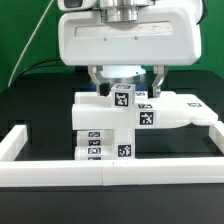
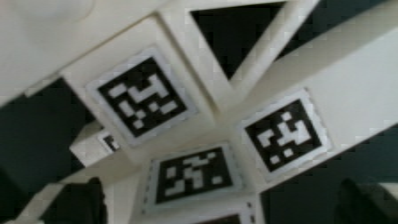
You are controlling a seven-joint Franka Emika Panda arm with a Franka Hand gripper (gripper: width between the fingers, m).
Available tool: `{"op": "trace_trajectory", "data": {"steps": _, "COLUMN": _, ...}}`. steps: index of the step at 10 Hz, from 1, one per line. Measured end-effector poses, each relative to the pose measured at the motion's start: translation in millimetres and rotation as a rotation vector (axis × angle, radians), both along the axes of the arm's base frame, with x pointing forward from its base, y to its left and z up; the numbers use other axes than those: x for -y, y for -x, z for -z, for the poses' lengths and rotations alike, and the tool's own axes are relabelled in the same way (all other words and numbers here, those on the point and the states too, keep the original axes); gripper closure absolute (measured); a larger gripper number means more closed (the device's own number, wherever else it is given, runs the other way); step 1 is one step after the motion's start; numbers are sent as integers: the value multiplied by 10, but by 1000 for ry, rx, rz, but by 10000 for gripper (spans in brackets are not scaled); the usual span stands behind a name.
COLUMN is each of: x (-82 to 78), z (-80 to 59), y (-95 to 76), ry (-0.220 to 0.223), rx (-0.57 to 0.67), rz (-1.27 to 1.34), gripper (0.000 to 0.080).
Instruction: Assemble chair
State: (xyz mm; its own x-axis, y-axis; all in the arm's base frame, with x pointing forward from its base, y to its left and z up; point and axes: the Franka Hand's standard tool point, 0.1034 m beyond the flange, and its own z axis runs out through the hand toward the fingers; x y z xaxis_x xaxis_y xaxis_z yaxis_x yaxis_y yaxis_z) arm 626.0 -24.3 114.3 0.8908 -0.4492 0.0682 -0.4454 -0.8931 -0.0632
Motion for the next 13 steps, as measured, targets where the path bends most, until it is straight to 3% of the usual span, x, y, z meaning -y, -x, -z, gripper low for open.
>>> {"op": "trace_trajectory", "data": {"steps": 1, "x": 0, "z": 0, "y": 0, "ry": -1, "rx": 0, "rz": 16, "gripper": 185}}
{"op": "trace_trajectory", "data": {"steps": 2, "x": -3, "z": 0, "y": 0, "ry": -6, "rx": -1, "rz": 50, "gripper": 319}}
{"op": "trace_trajectory", "data": {"steps": 3, "x": -4, "z": 0, "y": 0, "ry": -12, "rx": -3, "rz": 119, "gripper": 319}}
{"op": "trace_trajectory", "data": {"steps": 4, "x": -6, "z": 0, "y": -1, "ry": -20, "rx": -4, "rz": 190, "gripper": 502}}
{"op": "trace_trajectory", "data": {"steps": 8, "x": 196, "z": 6, "y": -27, "ry": -63, "rx": -5, "rz": 540, "gripper": 515}}
{"op": "trace_trajectory", "data": {"steps": 13, "x": 232, "z": 3, "y": -53, "ry": -119, "rx": -13, "rz": 922, "gripper": 515}}
